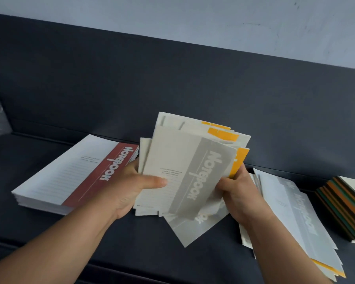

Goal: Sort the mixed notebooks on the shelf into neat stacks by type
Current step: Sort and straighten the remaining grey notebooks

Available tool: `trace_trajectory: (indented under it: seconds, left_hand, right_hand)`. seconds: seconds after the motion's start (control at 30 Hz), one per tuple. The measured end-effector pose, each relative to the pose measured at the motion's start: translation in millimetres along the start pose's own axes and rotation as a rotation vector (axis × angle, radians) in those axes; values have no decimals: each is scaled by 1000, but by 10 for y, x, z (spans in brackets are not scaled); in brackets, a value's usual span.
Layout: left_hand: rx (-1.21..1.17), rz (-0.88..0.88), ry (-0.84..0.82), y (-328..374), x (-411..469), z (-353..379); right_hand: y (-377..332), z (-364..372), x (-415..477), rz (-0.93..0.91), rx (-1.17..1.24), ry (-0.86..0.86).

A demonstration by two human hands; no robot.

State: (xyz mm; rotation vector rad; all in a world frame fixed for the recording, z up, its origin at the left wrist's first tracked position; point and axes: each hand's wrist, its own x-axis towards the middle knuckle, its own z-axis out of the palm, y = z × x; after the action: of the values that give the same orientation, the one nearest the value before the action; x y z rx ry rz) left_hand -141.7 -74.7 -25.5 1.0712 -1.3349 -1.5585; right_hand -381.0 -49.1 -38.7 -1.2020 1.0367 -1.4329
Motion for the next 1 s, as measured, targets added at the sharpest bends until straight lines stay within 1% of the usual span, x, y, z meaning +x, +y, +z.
trace_trajectory:
  seconds: [0.1,0.2,0.27,0.3,0.37,0.43,0.57,0.67,0.77,0.87,1.0]
  left_hand:
    - [-25,23,56,-48,0,24]
    - [54,58,90,-65,-2,45]
    - [103,79,103,-58,-6,54]
    - [101,88,102,-48,-12,53]
    - [61,130,85,-17,-19,40]
    - [9,173,83,18,-11,31]
    - [-25,224,119,19,20,87]
    - [-26,254,116,27,39,124]
    - [-40,279,73,90,59,104]
    - [-39,295,-2,164,36,50]
    - [-43,294,0,195,3,67]
  right_hand:
    - [11,83,17,45,12,-13]
    - [-53,106,7,102,54,-27]
    - [-81,152,12,152,24,-14]
    - [-96,184,-6,147,-22,-30]
    - [-53,153,-13,70,-103,-103]
    - [2,162,17,49,-96,-101]
    - [29,237,62,17,-91,-3]
    - [-2,241,83,-15,-86,57]
    - [-68,207,91,-68,-83,56]
    - [-103,150,92,-68,-104,45]
    - [-92,150,112,-50,-85,11]
